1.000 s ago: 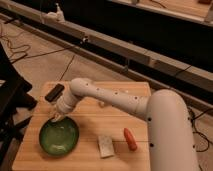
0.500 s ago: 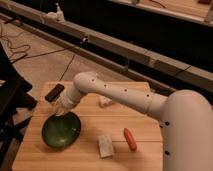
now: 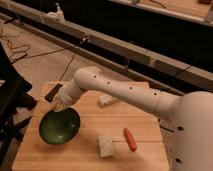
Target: Pick up the ceramic bowl
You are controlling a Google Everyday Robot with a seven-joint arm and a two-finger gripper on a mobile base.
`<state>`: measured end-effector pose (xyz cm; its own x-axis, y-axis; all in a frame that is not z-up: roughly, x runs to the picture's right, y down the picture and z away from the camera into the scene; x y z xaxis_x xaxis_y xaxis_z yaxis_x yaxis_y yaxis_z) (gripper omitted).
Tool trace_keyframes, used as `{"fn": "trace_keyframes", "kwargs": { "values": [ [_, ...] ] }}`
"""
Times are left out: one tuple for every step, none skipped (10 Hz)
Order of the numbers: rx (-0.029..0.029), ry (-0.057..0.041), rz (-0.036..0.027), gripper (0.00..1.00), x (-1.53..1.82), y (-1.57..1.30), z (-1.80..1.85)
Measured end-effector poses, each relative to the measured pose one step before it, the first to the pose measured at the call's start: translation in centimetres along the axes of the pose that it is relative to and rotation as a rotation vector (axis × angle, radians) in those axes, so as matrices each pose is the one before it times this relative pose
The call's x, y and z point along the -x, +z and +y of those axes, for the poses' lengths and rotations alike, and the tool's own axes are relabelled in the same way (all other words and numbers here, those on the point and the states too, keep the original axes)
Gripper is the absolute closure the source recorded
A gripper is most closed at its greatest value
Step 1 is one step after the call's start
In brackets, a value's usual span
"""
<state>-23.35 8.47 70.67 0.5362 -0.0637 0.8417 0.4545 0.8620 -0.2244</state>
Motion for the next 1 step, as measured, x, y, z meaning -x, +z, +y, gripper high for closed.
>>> {"fn": "trace_keyframes", "kwargs": {
  "values": [
    [-0.00009,-0.00336,-0.00100,1.00,0.124,0.020,-0.065]
  ]
}}
